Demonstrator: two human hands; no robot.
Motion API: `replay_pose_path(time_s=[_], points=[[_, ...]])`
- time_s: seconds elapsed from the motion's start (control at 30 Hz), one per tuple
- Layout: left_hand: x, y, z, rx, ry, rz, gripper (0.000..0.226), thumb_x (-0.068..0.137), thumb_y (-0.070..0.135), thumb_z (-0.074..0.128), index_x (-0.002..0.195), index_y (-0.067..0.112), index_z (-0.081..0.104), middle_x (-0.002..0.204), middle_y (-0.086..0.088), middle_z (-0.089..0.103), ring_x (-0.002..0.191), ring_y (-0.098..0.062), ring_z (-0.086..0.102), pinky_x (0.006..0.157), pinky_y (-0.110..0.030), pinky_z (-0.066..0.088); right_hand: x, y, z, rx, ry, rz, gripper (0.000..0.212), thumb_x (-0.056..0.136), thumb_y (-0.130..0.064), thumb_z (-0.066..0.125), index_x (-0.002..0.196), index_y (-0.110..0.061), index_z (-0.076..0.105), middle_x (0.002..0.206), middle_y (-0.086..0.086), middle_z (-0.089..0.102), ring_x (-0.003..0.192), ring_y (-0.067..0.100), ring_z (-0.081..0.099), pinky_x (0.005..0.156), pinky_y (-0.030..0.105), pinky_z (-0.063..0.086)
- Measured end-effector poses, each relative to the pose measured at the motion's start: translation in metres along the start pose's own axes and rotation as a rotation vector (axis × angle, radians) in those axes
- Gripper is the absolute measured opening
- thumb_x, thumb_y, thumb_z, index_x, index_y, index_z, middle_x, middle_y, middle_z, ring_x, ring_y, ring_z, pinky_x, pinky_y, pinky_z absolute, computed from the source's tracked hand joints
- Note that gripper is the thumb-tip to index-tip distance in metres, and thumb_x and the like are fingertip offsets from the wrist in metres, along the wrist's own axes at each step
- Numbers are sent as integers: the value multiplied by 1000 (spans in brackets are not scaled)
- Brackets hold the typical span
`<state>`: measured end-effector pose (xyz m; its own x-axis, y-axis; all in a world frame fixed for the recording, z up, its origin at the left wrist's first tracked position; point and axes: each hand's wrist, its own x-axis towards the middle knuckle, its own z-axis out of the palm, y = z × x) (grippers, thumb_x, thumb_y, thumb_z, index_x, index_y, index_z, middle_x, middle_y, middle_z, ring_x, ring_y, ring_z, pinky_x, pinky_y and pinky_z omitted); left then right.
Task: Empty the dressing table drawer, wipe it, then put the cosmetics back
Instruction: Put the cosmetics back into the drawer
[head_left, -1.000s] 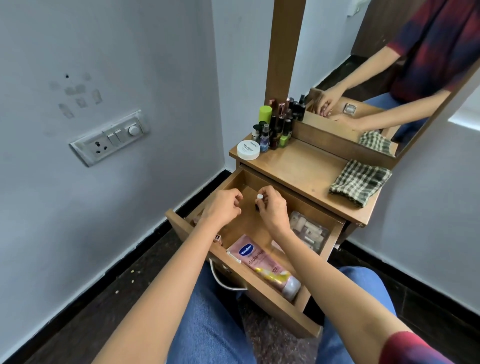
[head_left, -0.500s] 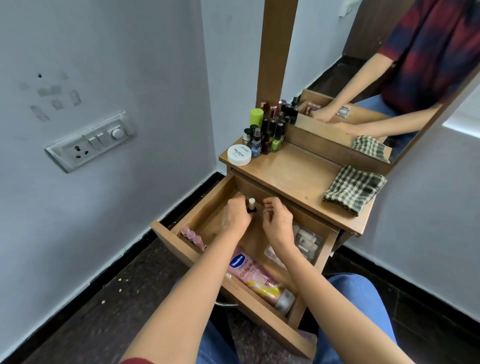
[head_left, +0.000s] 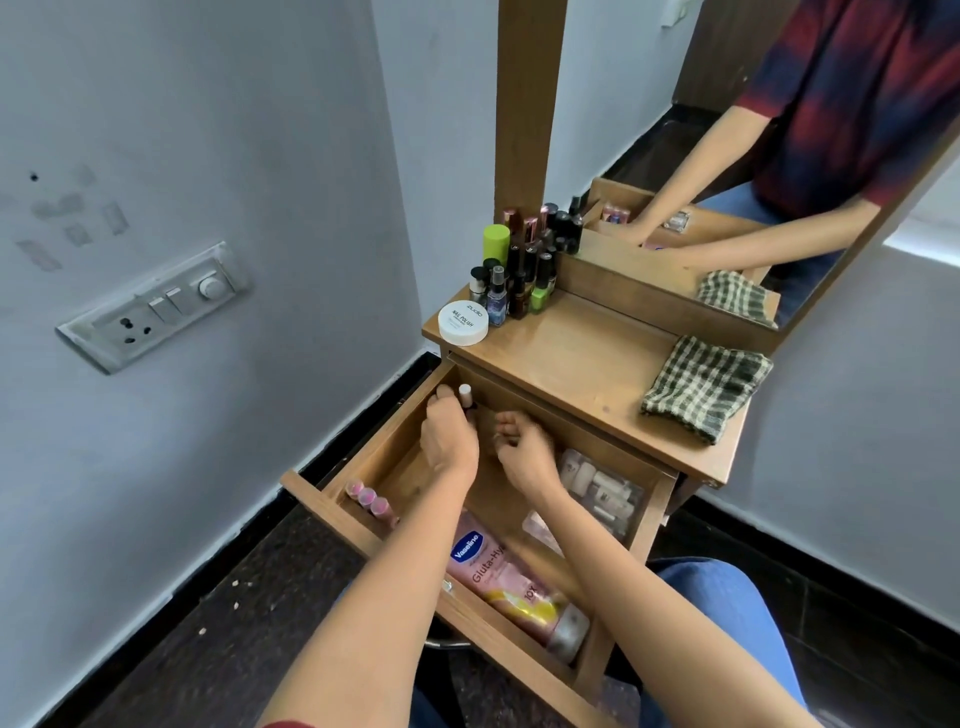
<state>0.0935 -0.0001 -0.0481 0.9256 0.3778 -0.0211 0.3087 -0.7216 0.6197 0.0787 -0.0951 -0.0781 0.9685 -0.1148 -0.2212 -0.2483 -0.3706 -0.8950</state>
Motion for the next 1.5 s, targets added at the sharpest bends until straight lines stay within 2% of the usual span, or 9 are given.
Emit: replay_pose_path(time_s=[0.13,0.27,0.4,0.73,0.93,1.17,1.23,1.37,1.5], points=[[5,-4,-2,-80,-18,-73,18,92,17,60,106,7,57,107,-16,64,99,-36,64,80,-46,55,11,-9,11,229,-37,106,36,90,8,46,121,-5,58,110,7,66,102,16,63,94,28,51],[7,-4,-6,-162,-26,-121,14,94,14,53,103,6,63,105,-14,65,96,-32,63,74,-37,51,14,-18,20,349,-27,148,37,91,11,42,122,0,57,110,7,63,95,10,61,71,8,49],[9,-4,-4,-246,-81,-217,24,94,7,50,114,8,64,115,-13,63,103,-28,60,83,-35,50,18,-22,32,492,49,220,35,90,13,41,120,4,56,113,15,65,83,8,62,61,4,49],[8,0,-1,-624,-246,-408,49,95,4,45,143,16,43,136,-3,55,126,-21,50,108,-35,39,18,-24,37,592,8,202,44,91,14,32,127,2,53,127,14,59,120,22,57,98,23,45],[4,3,-8,-592,-266,-382,46,96,2,40,141,14,44,137,-4,53,125,-22,49,98,-27,37,5,-17,22,419,12,121,36,87,9,47,117,-6,59,117,9,66,112,17,62,100,28,48],[-20,29,-35,-565,-11,-200,23,92,4,51,114,10,57,108,-3,62,92,-15,56,78,-23,41,-28,-47,-26,1,156,-390,16,91,-10,59,106,-14,63,90,-6,66,78,0,59,70,9,46],[-20,40,-46,-545,78,-38,17,92,7,52,109,11,56,101,0,61,92,-15,57,76,-21,40,-21,-66,-41,-66,225,-479,19,92,-11,57,110,-13,61,89,-2,68,71,6,60,66,16,48],[-4,62,-64,-448,140,242,23,90,5,56,112,11,55,109,3,56,94,-10,53,75,-14,39,11,-102,-65,-272,336,-547,38,93,-15,49,131,-17,52,103,6,69,88,23,65,75,37,53],[22,71,-69,-336,155,354,34,90,2,56,122,13,54,121,-3,57,110,-18,54,96,-31,47,36,-122,-76,-497,340,-524,49,96,-18,43,144,-23,41,115,11,62,100,30,61,79,42,51]])
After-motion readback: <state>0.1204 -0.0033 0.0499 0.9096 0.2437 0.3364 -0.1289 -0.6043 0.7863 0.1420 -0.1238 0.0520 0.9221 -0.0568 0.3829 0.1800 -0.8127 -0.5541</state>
